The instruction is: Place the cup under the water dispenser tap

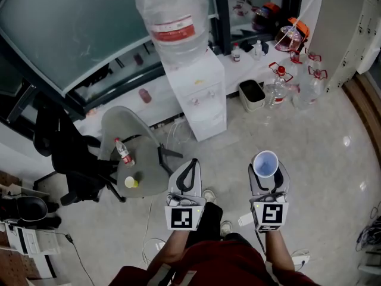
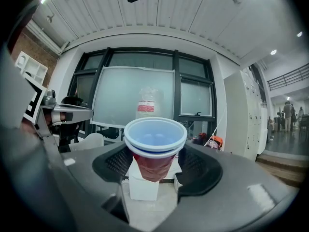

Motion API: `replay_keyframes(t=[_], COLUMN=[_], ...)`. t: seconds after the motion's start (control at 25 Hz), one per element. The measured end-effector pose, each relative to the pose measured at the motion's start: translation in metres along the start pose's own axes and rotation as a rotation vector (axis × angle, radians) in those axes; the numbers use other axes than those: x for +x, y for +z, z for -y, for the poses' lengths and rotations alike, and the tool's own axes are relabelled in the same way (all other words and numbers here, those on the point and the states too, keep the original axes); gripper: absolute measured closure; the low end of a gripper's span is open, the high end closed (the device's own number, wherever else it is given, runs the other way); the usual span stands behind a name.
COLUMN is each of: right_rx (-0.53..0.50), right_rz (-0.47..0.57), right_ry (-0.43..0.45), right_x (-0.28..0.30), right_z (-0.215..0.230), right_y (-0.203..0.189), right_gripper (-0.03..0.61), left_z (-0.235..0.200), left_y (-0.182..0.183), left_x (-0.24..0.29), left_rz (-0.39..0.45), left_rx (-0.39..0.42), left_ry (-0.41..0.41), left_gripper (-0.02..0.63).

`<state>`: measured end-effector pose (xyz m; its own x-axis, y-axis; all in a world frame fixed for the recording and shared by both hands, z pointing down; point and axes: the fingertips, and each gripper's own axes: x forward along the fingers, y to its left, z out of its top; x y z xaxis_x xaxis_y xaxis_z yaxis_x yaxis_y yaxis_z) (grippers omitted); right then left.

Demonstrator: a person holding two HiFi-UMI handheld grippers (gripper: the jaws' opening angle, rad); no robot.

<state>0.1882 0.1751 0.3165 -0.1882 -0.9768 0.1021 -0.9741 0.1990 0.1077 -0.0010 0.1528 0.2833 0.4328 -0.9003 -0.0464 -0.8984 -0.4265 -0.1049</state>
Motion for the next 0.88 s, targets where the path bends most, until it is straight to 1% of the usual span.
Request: replay_keyframes(t=[0.16, 0.36, 0.44, 0.64, 0.88], right_rx=[-0.014, -0.005, -0.024, -0.045, -0.051], right_rz=[-0.008, -0.016, -0.023, -0.054, -0.08], right_ry=[0.013, 0.031, 0.038, 0.049, 0.053], right_x=[0.047, 0.118, 0.145, 0.201, 0.252], right_z=[-0.009, -0.024, -0.03, -0.047, -0.065], right_y=[0.002, 0.015, 0.015, 0.016, 0.012], right_gripper=[0.288, 0.288, 0.288, 0.288, 0.288], left_z=[-0.035, -0.084, -0.105, -0.146, -0.181], left_y=[-0.013, -0.023, -0.03, -0.052, -0.082], left_x=[0.03, 0.075, 0.093, 0.126, 0.157], left_rz=[0.002, 0.007, -0.003, -0.026, -0.041], left_rx=[-0.009, -0.012, -0.009, -0.077, -0.112], left_ry=[0.017, 0.026, 0.024, 0.025, 0.016], left_gripper=[0.615, 0.615, 0.615, 0.615, 0.615])
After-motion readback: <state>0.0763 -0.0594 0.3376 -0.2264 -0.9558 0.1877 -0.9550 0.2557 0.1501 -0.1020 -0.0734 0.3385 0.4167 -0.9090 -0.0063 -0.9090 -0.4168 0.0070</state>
